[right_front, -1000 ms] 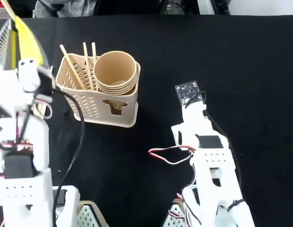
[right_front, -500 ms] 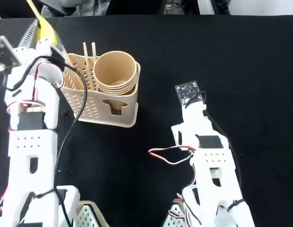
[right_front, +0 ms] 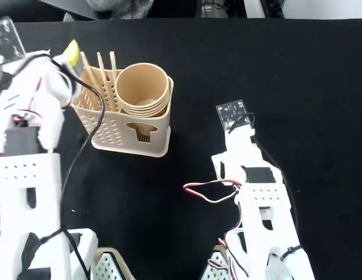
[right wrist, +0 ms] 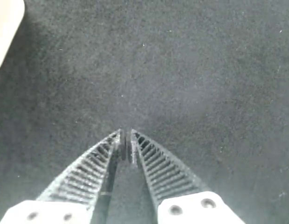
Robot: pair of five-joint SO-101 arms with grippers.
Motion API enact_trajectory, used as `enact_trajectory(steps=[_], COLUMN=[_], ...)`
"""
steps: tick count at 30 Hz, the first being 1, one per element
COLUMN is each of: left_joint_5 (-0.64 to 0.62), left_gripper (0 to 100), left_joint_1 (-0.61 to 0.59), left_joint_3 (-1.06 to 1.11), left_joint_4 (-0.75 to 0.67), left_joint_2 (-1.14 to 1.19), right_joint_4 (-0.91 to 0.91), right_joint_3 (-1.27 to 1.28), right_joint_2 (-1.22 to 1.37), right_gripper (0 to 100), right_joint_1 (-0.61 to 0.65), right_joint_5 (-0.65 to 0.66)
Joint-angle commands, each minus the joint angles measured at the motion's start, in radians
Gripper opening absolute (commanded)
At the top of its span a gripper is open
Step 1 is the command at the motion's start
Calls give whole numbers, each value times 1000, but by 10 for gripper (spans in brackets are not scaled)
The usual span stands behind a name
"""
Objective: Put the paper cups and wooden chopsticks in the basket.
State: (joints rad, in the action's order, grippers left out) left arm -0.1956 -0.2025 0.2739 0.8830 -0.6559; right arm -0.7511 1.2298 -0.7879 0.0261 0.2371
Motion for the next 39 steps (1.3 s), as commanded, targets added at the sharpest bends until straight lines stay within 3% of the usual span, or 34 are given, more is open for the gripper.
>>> enact_trajectory(steps=[1,7,13,18,28,35,39], left_joint_5=[86,245,371,462,465,466,465], left_gripper=[194,195,191,191,191,191,191], left_joint_1=[-74,-302,-435,-470,-493,-479,-473], left_joint_3=[-242,-378,-512,-716,-1294,-1788,-1937], left_joint_4=[258,439,451,456,419,546,608], left_joint_2=[-2,201,621,933,1600,1959,2070], right_joint_4=[17,17,17,15,17,17,17], right_joint_3=[-5,-5,-5,-5,-5,-4,-4], right_joint_2=[-5,-5,-5,-5,-5,-5,-5], right_gripper=[28,28,28,28,28,28,28], right_joint_1=[-15,-15,-14,-14,-14,-14,-14], right_joint_5=[9,9,9,9,9,9,9])
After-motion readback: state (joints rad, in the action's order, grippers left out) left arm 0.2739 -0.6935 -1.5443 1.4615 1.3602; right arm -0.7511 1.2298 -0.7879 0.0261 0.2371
